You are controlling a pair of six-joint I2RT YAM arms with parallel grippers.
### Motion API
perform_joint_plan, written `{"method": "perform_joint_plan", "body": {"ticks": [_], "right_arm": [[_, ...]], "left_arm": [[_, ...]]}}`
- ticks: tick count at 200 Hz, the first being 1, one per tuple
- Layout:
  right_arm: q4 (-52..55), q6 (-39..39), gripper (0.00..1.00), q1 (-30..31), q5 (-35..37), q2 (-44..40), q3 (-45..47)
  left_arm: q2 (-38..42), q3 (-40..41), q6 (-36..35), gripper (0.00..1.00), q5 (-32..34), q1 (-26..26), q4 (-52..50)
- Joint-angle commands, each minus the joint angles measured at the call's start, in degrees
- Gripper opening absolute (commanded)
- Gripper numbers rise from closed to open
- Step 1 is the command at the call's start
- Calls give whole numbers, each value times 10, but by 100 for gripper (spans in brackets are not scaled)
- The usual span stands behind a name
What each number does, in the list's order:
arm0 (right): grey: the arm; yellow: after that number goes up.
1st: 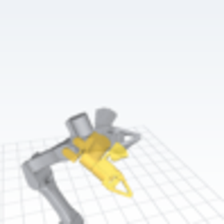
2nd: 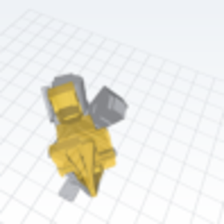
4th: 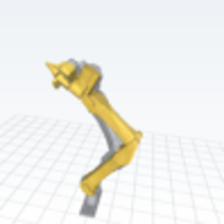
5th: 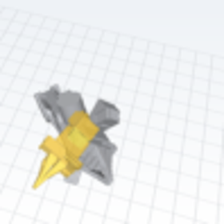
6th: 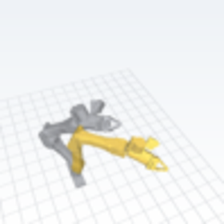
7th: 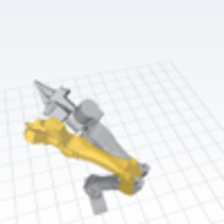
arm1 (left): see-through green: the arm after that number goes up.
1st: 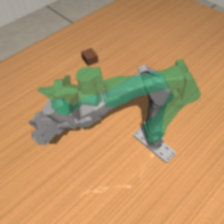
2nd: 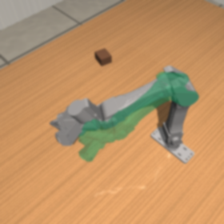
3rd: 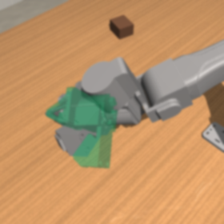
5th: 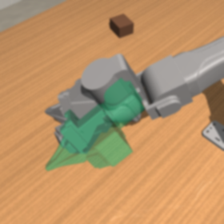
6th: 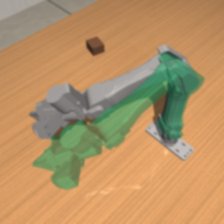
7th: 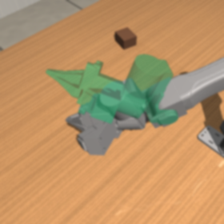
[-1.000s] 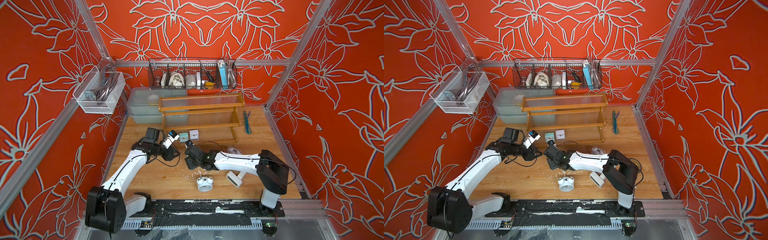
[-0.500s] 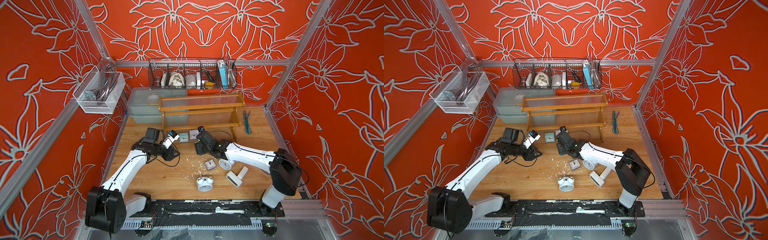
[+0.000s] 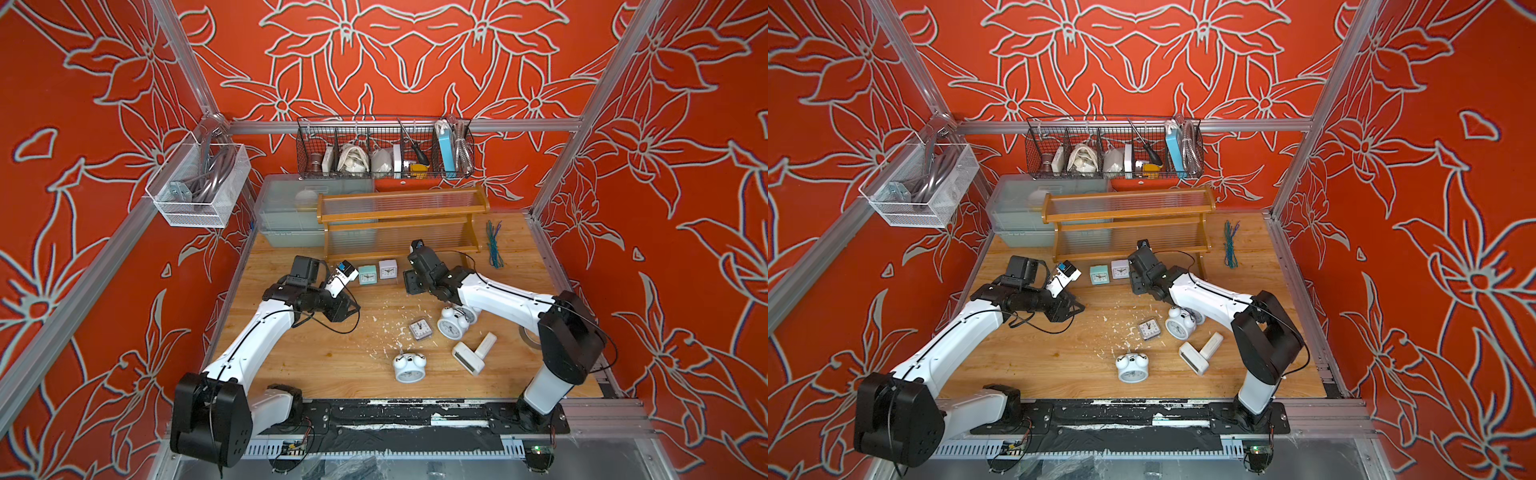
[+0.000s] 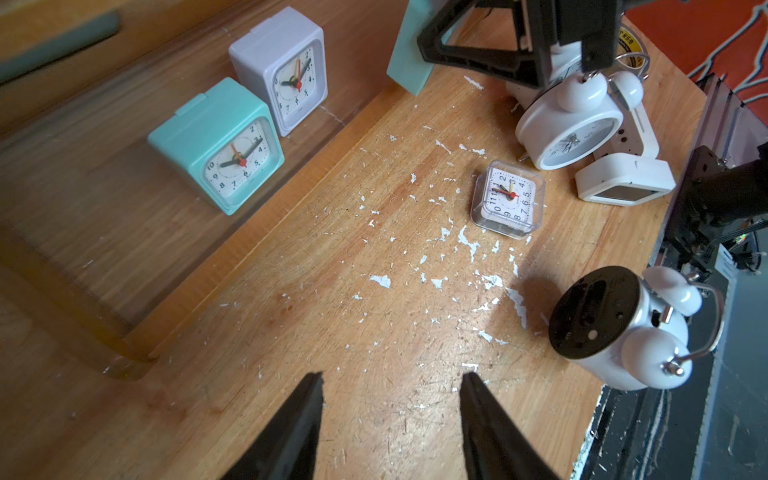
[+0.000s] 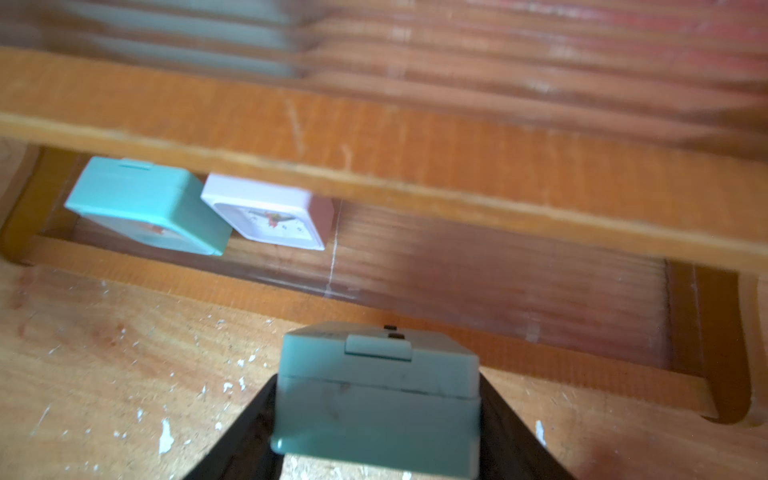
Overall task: Place the alarm clocks on the shelf by style
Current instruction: Place the alarm on the shelf.
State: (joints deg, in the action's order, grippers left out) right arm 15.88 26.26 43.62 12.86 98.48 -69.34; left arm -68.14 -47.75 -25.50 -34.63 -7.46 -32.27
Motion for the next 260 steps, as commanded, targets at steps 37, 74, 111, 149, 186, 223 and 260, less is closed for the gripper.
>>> {"method": "perform_joint_plan", "body": {"ticks": [37,74,111,149,186,223,260], "right_arm": [[-19,-3,59,-22,-2,50,-46],[-23,-4,59,-27,2,83,-69],[-27,-2,59,-33,0,112,-86],[-32,2,59,-36,-1,133,-97],[-32,2,59,-39,2,151,-111],[-29,3,60,-41,3,168,-125],[-26,2,63,-41,3,173,-133]], "left_arm": [[14,10,5,54,-10,3,2],[16,13,5,54,-10,3,3],[18,13,5,54,-11,3,2],[19,14,5,54,-11,3,2],[20,16,4,54,-10,4,4],[20,18,3,54,-9,4,4],[18,18,2,54,-9,4,5]]}}
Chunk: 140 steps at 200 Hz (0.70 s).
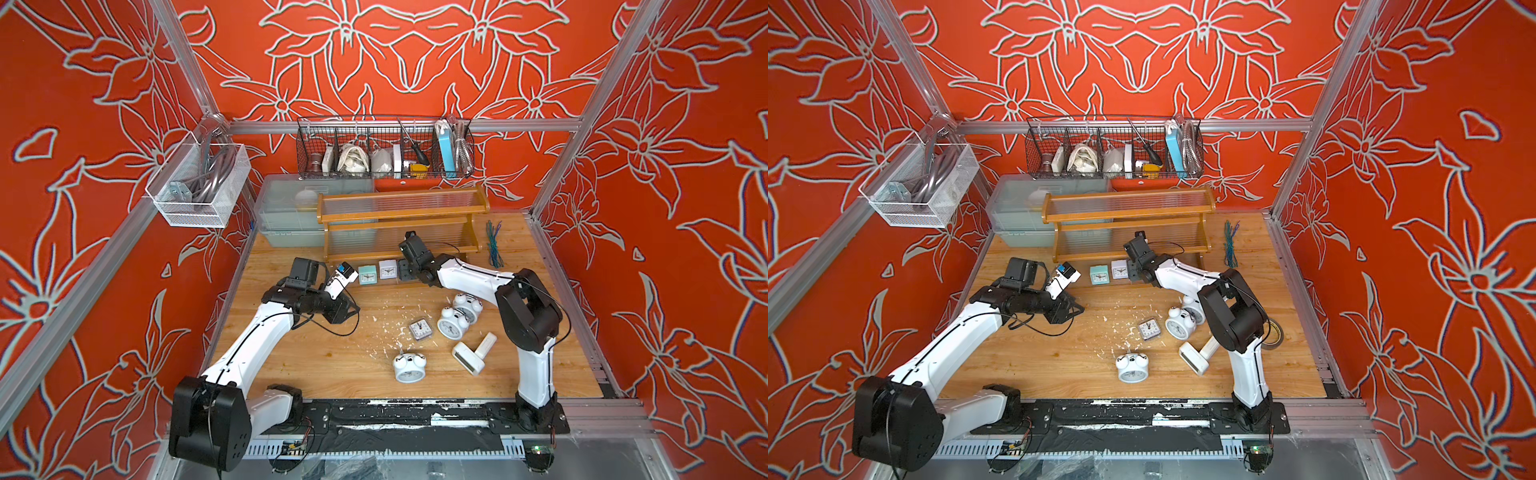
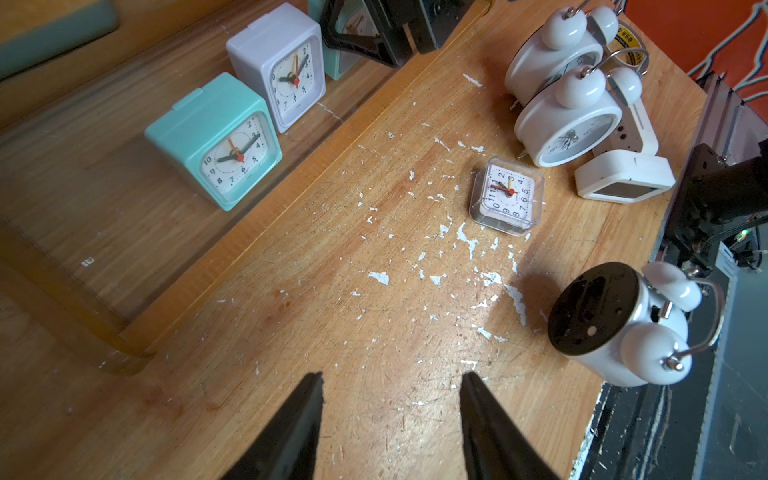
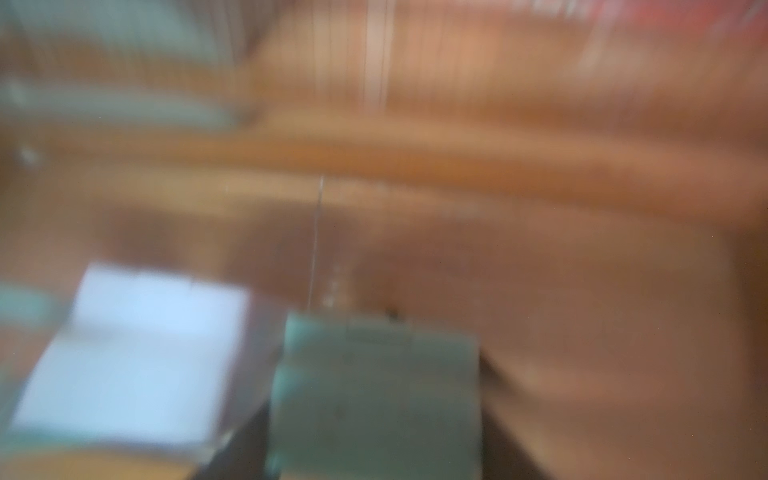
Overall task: Place the alarm clocks on the shelf by style
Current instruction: Place the alarm on the shelf.
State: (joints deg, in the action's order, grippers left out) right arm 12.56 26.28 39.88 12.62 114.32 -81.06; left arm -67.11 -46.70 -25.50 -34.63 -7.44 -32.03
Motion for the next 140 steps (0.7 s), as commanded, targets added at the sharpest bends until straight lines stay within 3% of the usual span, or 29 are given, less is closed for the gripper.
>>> {"method": "perform_joint_plan", "body": {"ticks": [1,78,140], "right_arm": [[7,2,63,-3,5,15,-16],[26,-5,80,-3,2,-11,-17],[47,1,81,-2,-37,-102,45]], "left_arm": [[7,7,2,54,-9,4,3],[5,7,2,54,-7,5,4],[-1,5,3,55,-12,5,2]]}}
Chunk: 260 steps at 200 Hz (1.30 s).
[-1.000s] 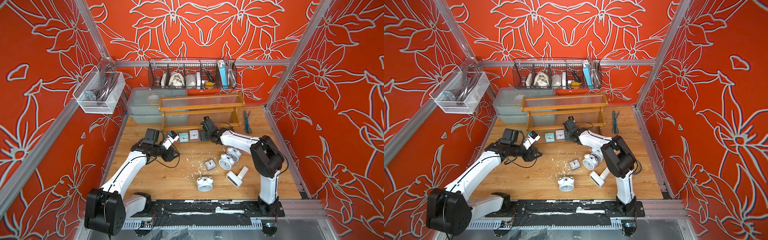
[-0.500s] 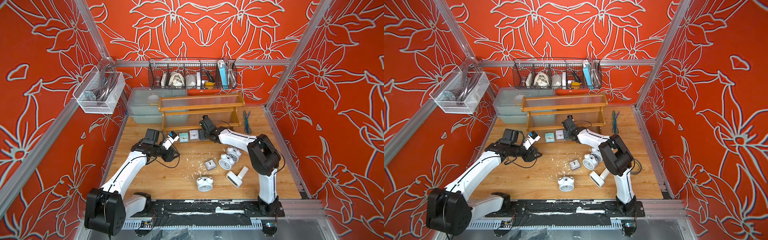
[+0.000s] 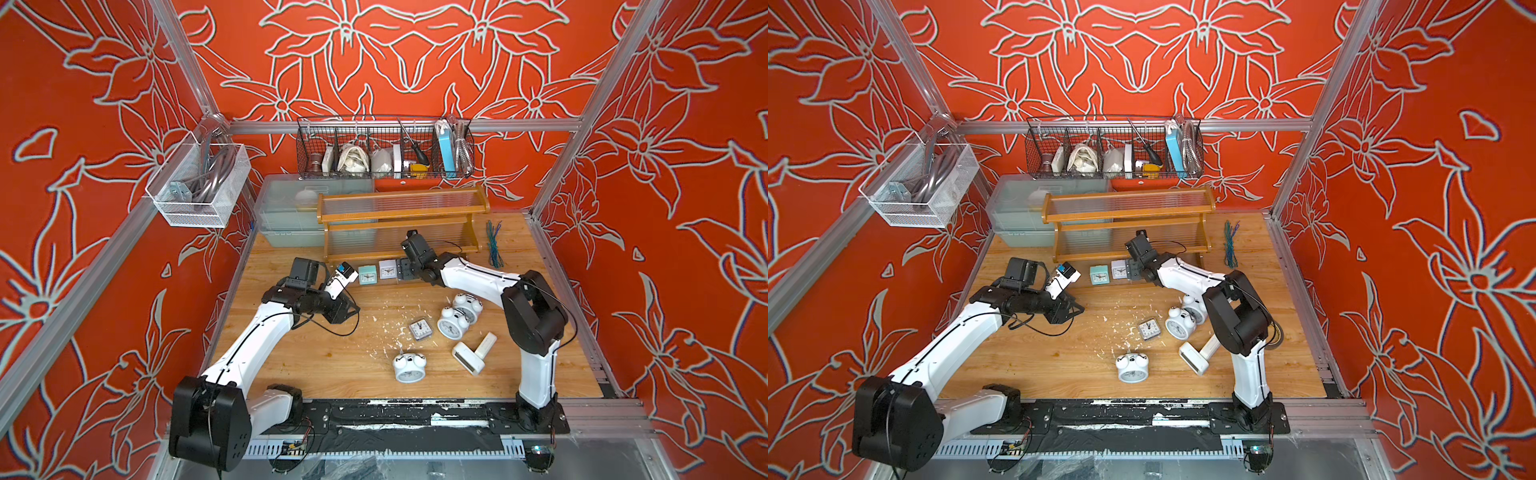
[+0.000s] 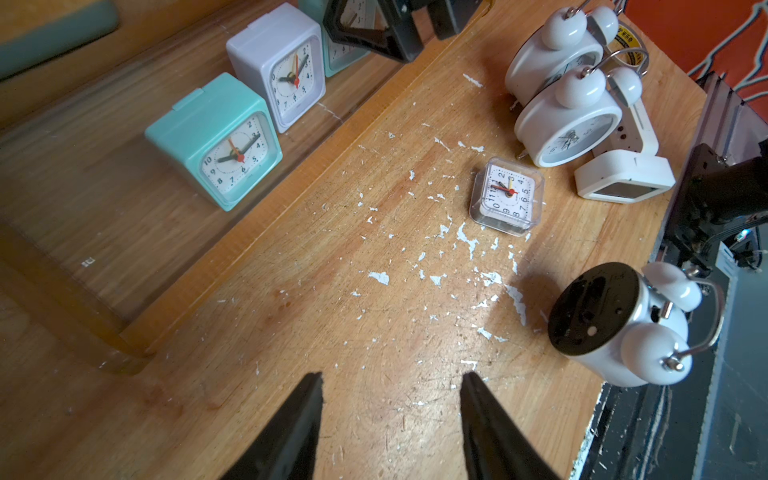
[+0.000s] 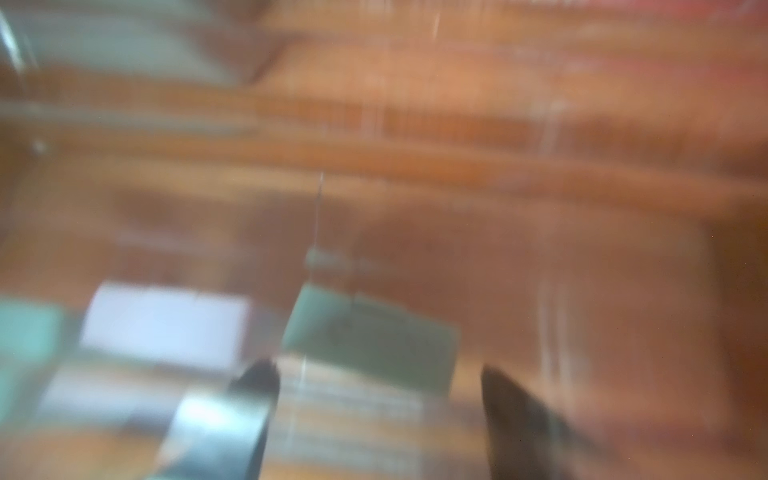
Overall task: Place the alarm clocks on the shelf by style
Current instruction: Place the alarm on the shelf, then pick up the alarm from the center of the board.
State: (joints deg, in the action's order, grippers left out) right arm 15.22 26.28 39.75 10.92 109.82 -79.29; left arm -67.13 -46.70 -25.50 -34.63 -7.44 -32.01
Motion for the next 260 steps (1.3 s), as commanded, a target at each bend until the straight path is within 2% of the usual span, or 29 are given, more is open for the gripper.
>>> {"method": "perform_joint_plan", "body": {"ticks": [1,51,100,160,260], "right_arm": [[20,1,81,0,-22,-59,28],[106,-9,78,17,-79,-118,59],[209,-26,75,64,-87,-153,78],[305,-45,78,109,-94,-128,84],[299,-41,78,133,-88,-59,89]], "left_arm": [[-1,5,3,55,-12,5,2],[-7,0,1,55,-31,5,-5],[-10,0,-1,55,-34,5,-6],[-12,3,-1,55,-37,5,-4],[-5,4,-3,54,-35,5,-7]]}}
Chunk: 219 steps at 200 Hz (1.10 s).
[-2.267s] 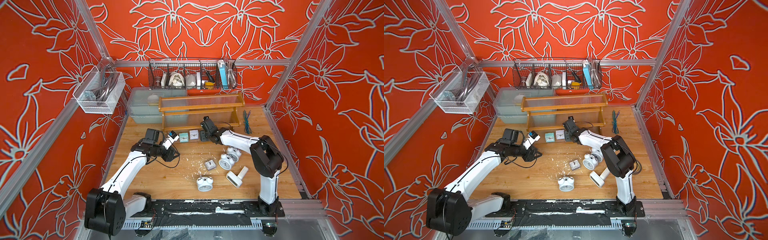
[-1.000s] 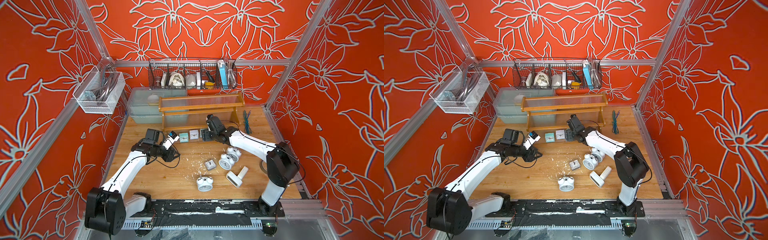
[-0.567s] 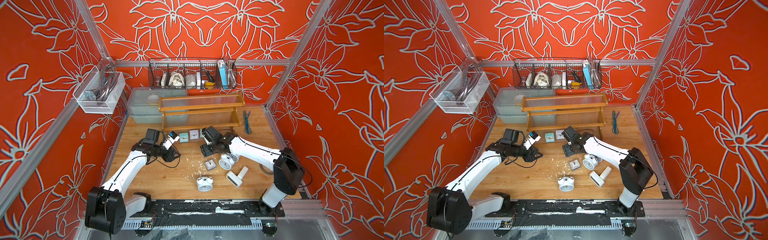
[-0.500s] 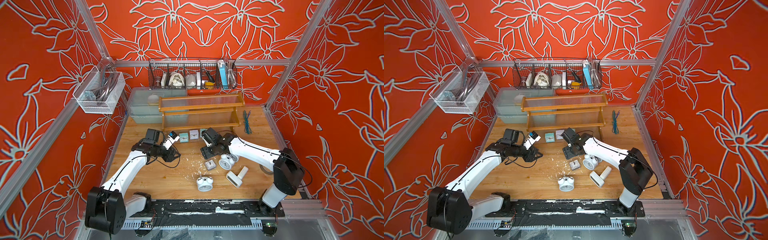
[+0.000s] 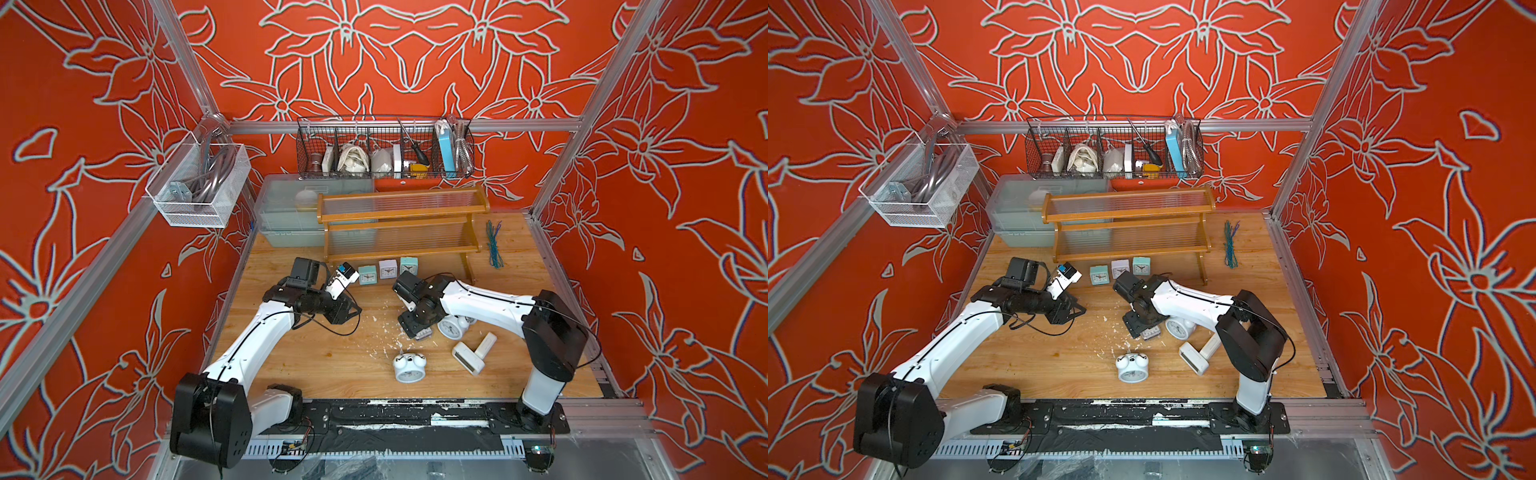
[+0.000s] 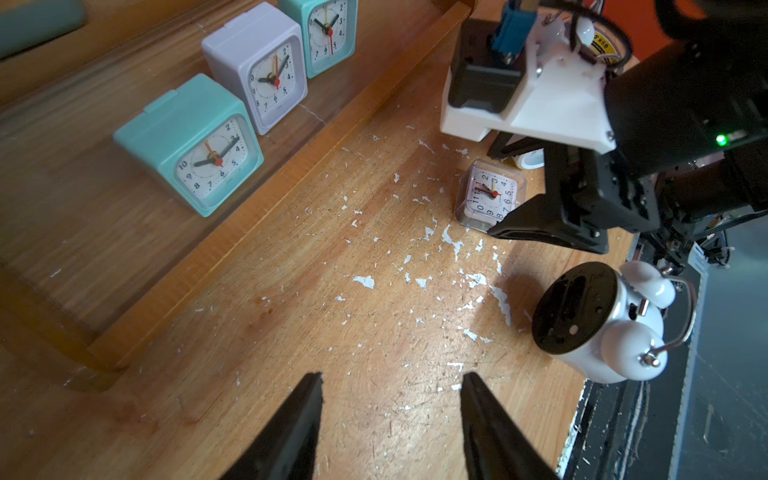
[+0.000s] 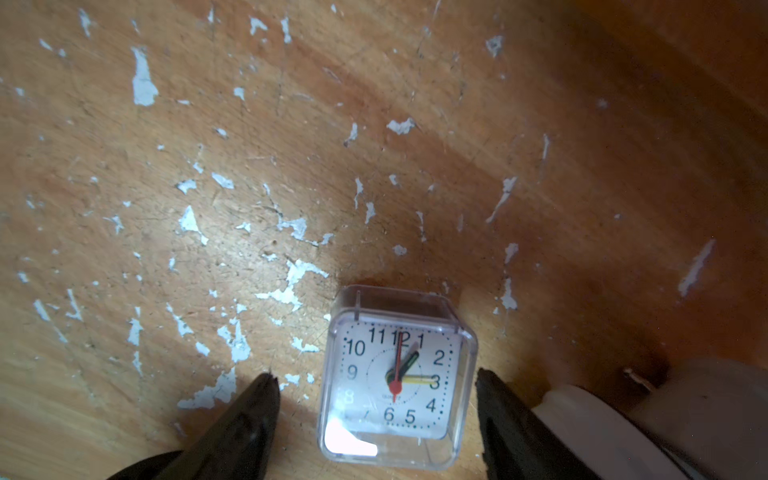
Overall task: Place the alarm clocks on the shelf by style
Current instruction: Pick up the alarm from the center of the board.
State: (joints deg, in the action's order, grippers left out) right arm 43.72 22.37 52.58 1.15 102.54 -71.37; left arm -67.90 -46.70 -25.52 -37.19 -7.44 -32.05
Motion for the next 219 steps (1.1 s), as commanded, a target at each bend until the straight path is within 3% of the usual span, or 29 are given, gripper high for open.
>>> {"method": "perform_joint_plan", "body": {"ticks": [1,63,141,219], "right_arm": [[14,-2,78,4,9,14,10],[-2,-2,75,5,11,39,18],[-31,-18,57,4,38,-26,22],[-281,-54,54,5,-19,-155,125]], "left_arm": [[3,4,-2,54,-10,5,-6],[4,3,-2,54,-9,5,-9],[-2,-7,2,55,-16,5,-17],[-7,-58,47,59,-43,3,-59]]}}
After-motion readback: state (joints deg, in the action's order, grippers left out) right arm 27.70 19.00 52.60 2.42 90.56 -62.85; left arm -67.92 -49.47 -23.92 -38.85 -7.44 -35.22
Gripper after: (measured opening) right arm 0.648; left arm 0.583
